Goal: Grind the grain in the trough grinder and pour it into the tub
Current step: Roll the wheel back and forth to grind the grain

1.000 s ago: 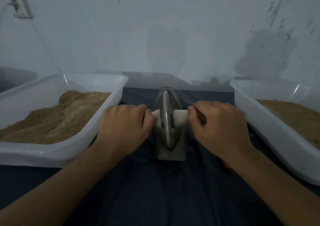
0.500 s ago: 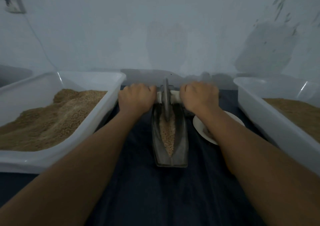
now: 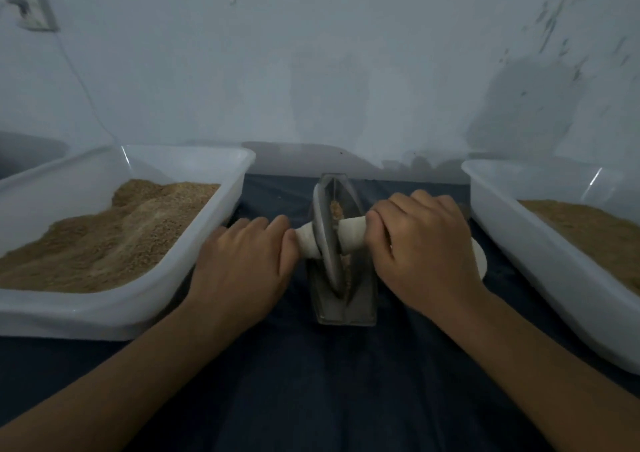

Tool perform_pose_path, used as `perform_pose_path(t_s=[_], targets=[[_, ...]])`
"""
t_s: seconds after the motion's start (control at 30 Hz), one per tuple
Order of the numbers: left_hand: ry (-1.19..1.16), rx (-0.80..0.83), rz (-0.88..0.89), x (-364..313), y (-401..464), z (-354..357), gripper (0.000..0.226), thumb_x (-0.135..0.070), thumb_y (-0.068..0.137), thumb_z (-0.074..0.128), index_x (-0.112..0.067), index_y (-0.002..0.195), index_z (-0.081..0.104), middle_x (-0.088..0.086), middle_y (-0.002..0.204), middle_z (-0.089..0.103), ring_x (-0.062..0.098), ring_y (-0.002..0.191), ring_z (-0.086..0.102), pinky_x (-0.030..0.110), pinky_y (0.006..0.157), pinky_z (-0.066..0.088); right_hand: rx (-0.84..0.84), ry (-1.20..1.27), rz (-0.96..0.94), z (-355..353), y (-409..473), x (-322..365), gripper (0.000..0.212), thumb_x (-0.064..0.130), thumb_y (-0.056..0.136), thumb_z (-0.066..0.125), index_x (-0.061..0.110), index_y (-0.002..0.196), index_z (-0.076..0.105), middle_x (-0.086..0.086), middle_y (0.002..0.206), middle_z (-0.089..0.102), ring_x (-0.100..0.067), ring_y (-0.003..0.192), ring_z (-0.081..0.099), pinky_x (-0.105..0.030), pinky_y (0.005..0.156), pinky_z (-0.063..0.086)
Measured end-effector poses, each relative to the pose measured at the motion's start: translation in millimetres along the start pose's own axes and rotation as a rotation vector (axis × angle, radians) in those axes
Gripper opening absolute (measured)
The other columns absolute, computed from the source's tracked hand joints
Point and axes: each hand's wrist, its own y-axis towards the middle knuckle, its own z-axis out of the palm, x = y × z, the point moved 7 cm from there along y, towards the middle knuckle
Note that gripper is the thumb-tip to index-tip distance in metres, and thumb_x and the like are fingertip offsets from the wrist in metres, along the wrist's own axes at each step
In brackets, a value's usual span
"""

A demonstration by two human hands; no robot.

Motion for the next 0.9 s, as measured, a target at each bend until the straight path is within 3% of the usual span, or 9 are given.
perform_pose_path(t_s=[0.1, 0.2, 0.33, 0.43, 0.5, 0.57, 0.63, 0.83, 0.9], targets=[[0.182, 0.059, 0.062, 1.2, 34.2, 37.8, 0.017, -0.031, 0.1, 0.036, -0.023, 0.087, 0.044, -0.003, 0.076, 0.057, 0.021, 0.061, 0.052, 0.031, 0.052, 0.037, 0.181, -0.127, 0.121, 43.3, 14.4, -19.5, 0.048, 0.032, 0.104, 0.008, 0.021, 0.072, 0.043, 0.007, 0.066, 0.037, -0.018, 0.061, 0.032, -0.036, 0.064, 0.019], [0.318, 0.085, 0.055, 3.8, 75.7, 64.5, 0.011, -0.016, 0.098, 0.047, -0.014, 0.089, 0.053, 0.008, 0.082, 0.065, 0.027, 0.07, 0.062, 0.032, 0.056, 0.037, 0.305, -0.191, 0.17, 86.1, 34.5, -35.9, 0.065, 0.024, 0.095, -0.02, 0.019, 0.081, 0.043, -0.001, 0.073, 0.048, -0.022, 0.064, 0.037, -0.038, 0.063, 0.024], [0.275, 0.205, -0.097, 18.8, 126.4, 84.6, 0.03, -0.024, 0.105, 0.032, -0.015, 0.101, 0.06, 0.013, 0.104, 0.068, 0.035, 0.095, 0.065, 0.038, 0.071, 0.042, 0.334, -0.053, 0.392, 120.9, 59.1, -64.5, 0.046, 0.021, 0.105, 0.03, 0.011, 0.071, 0.059, -0.014, 0.082, 0.069, -0.027, 0.066, 0.054, -0.033, 0.061, 0.037], [0.332, 0.207, -0.026, 4.8, 131.9, 80.1, 0.023, -0.019, 0.1, 0.039, -0.017, 0.103, 0.062, 0.01, 0.103, 0.068, 0.035, 0.091, 0.065, 0.038, 0.069, 0.038, 0.406, -0.061, 0.366, 120.4, 47.9, -64.6, 0.028, 0.018, 0.104, 0.034, 0.007, 0.109, 0.059, -0.013, 0.094, 0.066, -0.029, 0.076, 0.058, -0.034, 0.058, 0.036], [0.332, 0.172, 0.012, -6.5, 116.0, 65.6, 0.034, -0.017, 0.096, 0.027, -0.018, 0.096, 0.061, 0.006, 0.091, 0.065, 0.029, 0.082, 0.062, 0.036, 0.068, 0.038, 0.4, -0.053, 0.302, 103.1, 29.9, -55.4, 0.029, 0.016, 0.104, 0.029, 0.007, 0.122, 0.05, -0.007, 0.088, 0.057, -0.026, 0.071, 0.052, -0.033, 0.051, 0.031], [0.318, 0.165, 0.047, -11.7, 92.5, 49.5, 0.034, -0.018, 0.093, 0.022, -0.019, 0.089, 0.055, 0.003, 0.087, 0.062, 0.026, 0.078, 0.06, 0.034, 0.066, 0.039, 0.364, -0.057, 0.271, 78.3, 14.7, -45.2, 0.038, 0.025, 0.104, 0.021, 0.014, 0.1, 0.057, 0.003, 0.074, 0.05, -0.021, 0.062, 0.048, -0.034, 0.05, 0.035], [0.315, 0.179, 0.132, -14.1, 64.1, 36.8, 0.014, -0.018, 0.097, 0.036, -0.02, 0.087, 0.046, 0.002, 0.087, 0.06, 0.026, 0.076, 0.059, 0.033, 0.064, 0.038, 0.315, -0.052, 0.216, 51.0, 2.5, -34.8, 0.047, 0.037, 0.105, 0.019, 0.021, 0.079, 0.055, 0.007, 0.068, 0.052, -0.017, 0.058, 0.047, -0.036, 0.055, 0.04], [0.087, -0.113, 0.024, -14.3, 20.2, -14.1, 0.034, -0.036, 0.099, 0.03, -0.027, 0.067, 0.037, -0.01, 0.06, 0.039, 0.015, 0.053, 0.034, 0.034, 0.06, 0.026, 0.148, 0.101, 0.099, -2.8, -19.5, -23.1, 0.042, 0.04, 0.103, 0.035, 0.027, 0.066, 0.049, 0.011, 0.055, 0.043, -0.006, 0.046, 0.039, -0.029, 0.045, 0.033], [0.134, -0.039, 0.007, -14.0, 34.4, 0.3, 0.033, -0.036, 0.096, 0.021, -0.027, 0.068, 0.037, -0.01, 0.063, 0.04, 0.013, 0.056, 0.033, 0.033, 0.061, 0.026, 0.181, 0.104, 0.118, 10.8, -14.1, -24.9, 0.048, 0.044, 0.103, 0.03, 0.027, 0.062, 0.046, 0.011, 0.052, 0.041, -0.005, 0.042, 0.037, -0.027, 0.043, 0.032]])
